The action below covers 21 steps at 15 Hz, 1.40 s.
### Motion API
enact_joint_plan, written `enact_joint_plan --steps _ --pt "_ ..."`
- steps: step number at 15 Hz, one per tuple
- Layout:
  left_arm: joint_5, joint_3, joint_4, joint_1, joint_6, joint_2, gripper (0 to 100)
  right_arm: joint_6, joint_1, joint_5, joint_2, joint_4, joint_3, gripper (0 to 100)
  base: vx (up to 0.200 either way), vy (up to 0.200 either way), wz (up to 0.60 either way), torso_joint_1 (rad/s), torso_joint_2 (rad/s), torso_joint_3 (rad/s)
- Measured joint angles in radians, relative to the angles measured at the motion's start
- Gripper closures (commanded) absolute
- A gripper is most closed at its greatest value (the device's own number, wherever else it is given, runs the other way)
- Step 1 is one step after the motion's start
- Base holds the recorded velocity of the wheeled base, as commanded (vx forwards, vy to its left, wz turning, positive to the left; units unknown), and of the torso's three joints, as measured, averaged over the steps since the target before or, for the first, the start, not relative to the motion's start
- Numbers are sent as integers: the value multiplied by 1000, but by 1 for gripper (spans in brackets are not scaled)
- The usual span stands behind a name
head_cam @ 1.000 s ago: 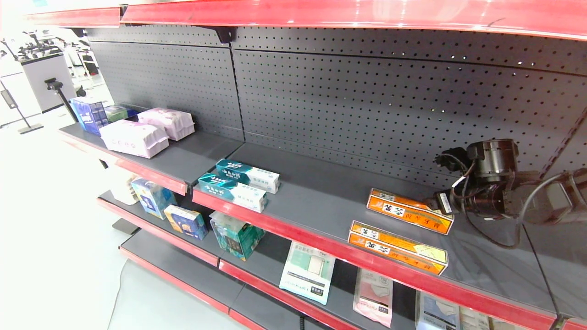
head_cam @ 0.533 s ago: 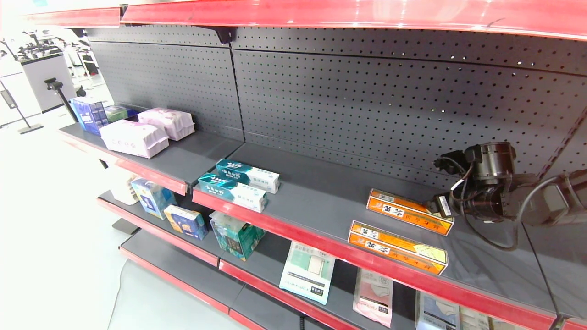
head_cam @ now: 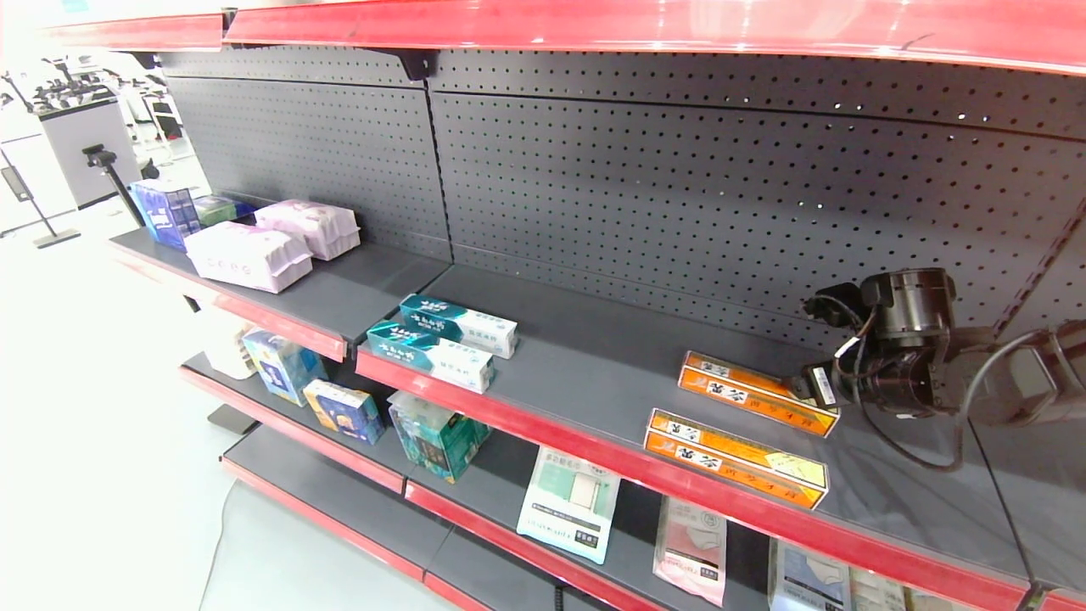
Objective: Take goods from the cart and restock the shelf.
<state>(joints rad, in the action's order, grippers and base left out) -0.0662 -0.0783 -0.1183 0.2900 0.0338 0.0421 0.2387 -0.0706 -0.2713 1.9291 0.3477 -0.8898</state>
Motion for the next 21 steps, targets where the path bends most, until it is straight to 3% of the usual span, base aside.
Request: enact_joint_plan --steps 11,21 --pt "0 0 0 1 0 -7 0 -5 -7 -8 -64 51 4 0 0 0 0 0 0 0" --pt "1 -1 0 0 0 1 0 -167 -47 -43 -473 53 331 0 0 0 0 0 0 0"
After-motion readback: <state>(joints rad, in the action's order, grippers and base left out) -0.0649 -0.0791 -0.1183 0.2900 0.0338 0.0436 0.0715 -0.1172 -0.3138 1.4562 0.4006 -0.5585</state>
